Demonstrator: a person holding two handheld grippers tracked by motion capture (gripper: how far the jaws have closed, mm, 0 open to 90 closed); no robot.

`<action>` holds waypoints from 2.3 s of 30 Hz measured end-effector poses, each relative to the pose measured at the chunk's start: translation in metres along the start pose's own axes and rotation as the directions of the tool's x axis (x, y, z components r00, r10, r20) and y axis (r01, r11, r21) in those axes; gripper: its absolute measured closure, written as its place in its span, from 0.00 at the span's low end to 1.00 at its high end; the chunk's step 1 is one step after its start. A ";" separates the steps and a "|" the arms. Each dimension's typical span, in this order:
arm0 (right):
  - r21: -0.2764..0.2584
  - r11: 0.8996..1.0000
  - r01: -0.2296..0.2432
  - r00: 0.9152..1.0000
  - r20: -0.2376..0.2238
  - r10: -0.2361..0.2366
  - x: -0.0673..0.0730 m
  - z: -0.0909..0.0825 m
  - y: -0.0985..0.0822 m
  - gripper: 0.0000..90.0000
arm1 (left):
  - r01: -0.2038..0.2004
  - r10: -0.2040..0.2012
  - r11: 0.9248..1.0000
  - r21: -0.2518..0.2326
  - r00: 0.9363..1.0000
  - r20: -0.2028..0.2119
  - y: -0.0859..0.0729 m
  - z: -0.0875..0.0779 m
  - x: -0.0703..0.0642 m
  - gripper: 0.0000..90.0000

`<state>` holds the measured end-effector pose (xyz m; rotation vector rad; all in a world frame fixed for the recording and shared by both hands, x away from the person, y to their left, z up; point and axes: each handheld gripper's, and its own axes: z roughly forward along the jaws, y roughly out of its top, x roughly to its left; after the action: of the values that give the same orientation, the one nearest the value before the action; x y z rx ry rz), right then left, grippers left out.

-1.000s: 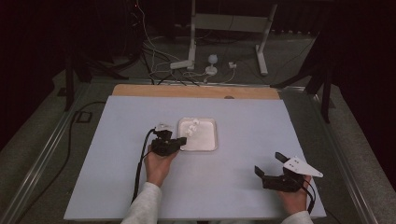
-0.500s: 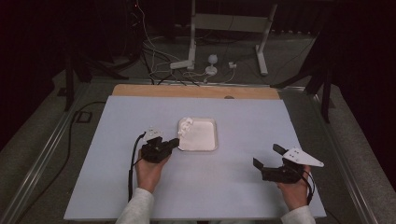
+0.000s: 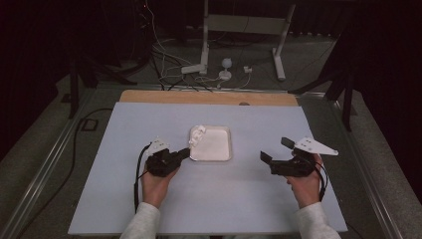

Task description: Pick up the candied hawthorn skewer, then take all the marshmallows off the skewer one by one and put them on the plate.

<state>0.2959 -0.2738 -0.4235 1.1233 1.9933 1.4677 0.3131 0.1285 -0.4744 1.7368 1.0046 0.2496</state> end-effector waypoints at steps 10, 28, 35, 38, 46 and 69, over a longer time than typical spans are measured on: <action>0.001 1.000 0.006 0.996 -0.091 -0.006 0.023 0.040 0.029 0.01 | -0.016 0.016 1.000 -0.024 1.000 0.024 0.002 -0.003 -0.006 1.00; 0.146 0.980 -0.136 0.932 -0.316 0.176 0.047 0.113 0.047 0.39 | -0.063 0.067 0.997 -0.044 0.995 0.079 0.004 0.001 -0.020 1.00; 0.198 0.957 -0.211 0.898 -0.349 0.270 0.050 0.126 0.044 0.64 | -0.072 0.079 0.996 -0.061 0.990 0.114 0.003 0.002 -0.025 1.00; 0.238 0.929 -0.282 0.853 -0.381 0.357 0.047 0.130 0.042 0.76 | -0.071 0.077 0.996 -0.050 0.990 0.117 0.002 0.005 -0.025 1.00; 0.203 0.953 -0.226 0.869 -0.400 0.292 0.057 0.127 0.046 0.82 | -0.120 0.117 0.993 0.017 0.988 0.103 -0.001 0.013 -0.031 1.00; 0.163 0.963 -0.215 0.866 -0.424 0.265 0.061 0.122 0.052 0.76 | -0.188 0.189 0.982 -0.011 0.982 0.030 -0.004 0.008 -0.035 1.00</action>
<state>0.3674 -0.1477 -0.4110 1.2011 2.3269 1.9031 0.2940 0.0977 -0.4708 1.8251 0.8162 0.3464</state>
